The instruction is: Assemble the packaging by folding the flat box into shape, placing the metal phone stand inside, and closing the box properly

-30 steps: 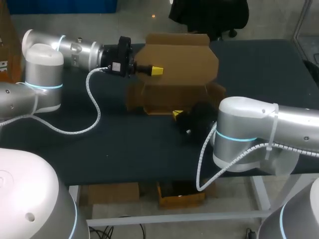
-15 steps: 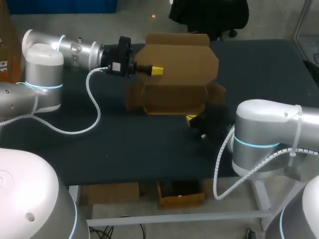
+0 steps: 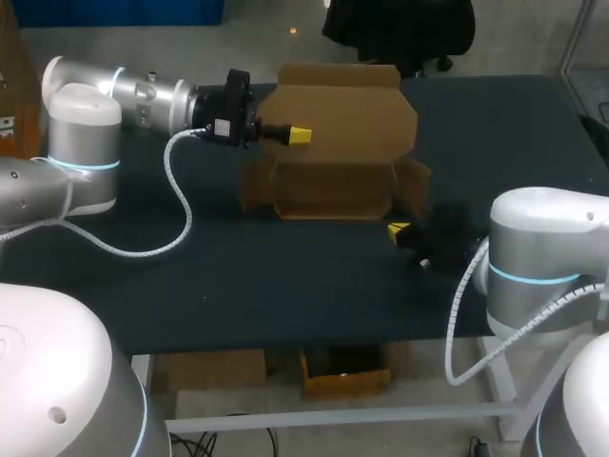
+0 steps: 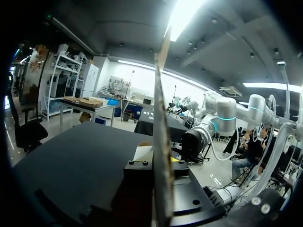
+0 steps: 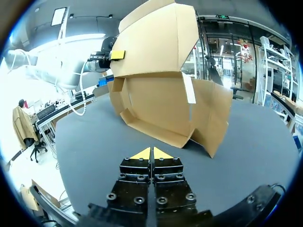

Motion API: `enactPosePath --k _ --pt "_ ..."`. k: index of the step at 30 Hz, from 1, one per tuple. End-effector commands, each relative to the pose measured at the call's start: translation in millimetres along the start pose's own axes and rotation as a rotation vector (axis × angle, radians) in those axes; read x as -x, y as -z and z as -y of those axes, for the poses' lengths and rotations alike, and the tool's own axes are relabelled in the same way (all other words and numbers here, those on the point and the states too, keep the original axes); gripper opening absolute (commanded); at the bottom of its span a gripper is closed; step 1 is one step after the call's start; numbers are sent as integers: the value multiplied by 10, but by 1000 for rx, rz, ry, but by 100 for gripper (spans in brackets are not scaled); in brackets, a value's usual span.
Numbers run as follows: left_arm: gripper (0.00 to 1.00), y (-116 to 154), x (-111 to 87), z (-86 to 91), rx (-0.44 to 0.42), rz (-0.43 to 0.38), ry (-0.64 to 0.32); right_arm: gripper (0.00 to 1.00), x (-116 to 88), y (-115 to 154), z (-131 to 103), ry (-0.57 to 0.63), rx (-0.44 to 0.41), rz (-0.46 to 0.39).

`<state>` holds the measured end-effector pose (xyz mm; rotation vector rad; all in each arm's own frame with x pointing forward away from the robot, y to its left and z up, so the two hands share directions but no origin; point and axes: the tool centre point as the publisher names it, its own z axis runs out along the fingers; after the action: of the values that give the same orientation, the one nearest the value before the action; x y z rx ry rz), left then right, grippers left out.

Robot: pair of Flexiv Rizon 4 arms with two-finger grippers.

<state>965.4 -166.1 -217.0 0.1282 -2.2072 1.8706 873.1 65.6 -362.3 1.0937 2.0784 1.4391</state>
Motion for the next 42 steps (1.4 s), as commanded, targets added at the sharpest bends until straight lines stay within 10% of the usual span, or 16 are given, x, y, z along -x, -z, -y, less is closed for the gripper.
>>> enactPosePath --k 1,31,42 --pt "0 -9 20 -23 0 -6 1 0 73 150 24 -1 9 -33" --pt "0 -9 20 -23 0 -6 1 0 511 495 112 63 -61 -41" --pt "0 -9 20 -23 0 -6 1 29 672 408 69 78 -78 -42"
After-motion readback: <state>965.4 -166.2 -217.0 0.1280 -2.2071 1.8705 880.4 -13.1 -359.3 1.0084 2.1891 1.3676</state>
